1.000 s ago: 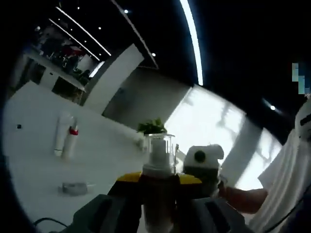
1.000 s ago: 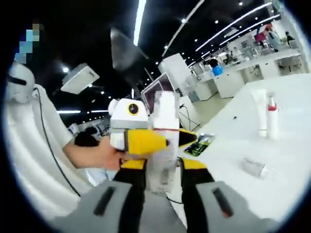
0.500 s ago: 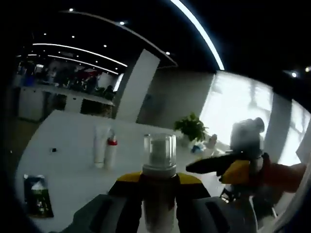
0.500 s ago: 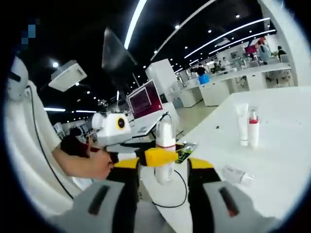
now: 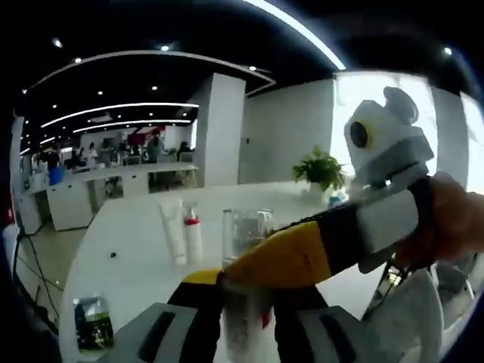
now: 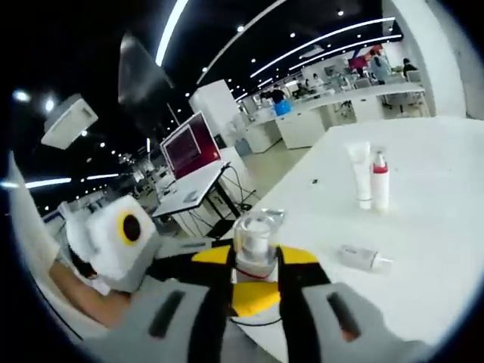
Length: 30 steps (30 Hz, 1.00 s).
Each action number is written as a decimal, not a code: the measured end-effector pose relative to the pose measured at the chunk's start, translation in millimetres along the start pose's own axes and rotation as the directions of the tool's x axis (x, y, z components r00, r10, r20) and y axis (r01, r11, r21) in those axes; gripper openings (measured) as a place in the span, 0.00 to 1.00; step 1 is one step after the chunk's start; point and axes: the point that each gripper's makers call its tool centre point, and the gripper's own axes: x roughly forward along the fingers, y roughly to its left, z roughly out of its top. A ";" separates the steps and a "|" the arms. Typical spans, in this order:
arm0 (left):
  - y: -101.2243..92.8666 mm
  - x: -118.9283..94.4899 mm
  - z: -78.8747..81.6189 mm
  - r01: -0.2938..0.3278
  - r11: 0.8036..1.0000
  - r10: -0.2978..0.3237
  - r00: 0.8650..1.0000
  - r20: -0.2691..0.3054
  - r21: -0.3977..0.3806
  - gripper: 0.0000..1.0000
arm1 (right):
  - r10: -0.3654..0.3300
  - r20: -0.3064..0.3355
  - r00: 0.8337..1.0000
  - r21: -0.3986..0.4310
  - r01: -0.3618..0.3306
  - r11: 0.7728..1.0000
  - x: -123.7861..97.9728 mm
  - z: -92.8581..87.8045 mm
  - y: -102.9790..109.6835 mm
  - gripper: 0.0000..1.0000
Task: Arrange the skincare products in the storage area until every visible bottle or jar stands upright without overlapping.
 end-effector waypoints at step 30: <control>68.4 -56.3 -73.6 -0.245 0.964 0.233 0.965 -0.121 -0.100 0.36 | 0.139 -0.158 0.978 -0.166 -0.165 0.972 59.4 -23.3 46.0 0.18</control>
